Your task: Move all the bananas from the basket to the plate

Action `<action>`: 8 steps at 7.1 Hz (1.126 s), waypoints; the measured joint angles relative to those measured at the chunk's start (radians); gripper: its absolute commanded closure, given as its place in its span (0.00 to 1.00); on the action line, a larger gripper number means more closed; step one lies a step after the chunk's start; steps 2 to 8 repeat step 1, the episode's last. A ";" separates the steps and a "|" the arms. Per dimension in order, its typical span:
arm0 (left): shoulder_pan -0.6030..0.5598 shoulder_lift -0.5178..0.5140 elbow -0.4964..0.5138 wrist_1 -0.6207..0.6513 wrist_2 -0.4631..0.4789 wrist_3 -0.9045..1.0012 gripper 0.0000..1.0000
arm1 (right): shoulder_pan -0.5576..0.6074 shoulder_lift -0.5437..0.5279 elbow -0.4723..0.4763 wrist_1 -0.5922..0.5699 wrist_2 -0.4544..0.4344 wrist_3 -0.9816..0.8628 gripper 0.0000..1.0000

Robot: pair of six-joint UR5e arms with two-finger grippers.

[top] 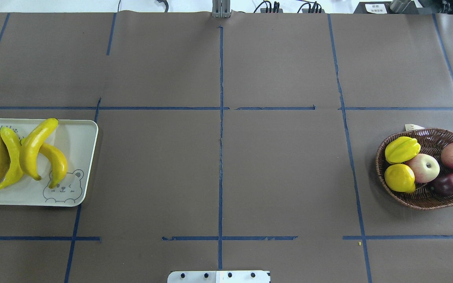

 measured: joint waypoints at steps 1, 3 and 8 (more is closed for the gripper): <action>0.000 0.000 0.000 0.000 0.000 0.000 0.01 | 0.000 0.000 0.000 0.000 0.000 0.000 0.00; 0.000 0.000 0.000 0.000 0.000 0.000 0.01 | 0.000 0.000 0.000 0.000 0.000 0.000 0.00; 0.000 0.000 0.000 0.000 0.000 0.000 0.01 | 0.000 0.000 0.000 0.000 0.000 0.000 0.00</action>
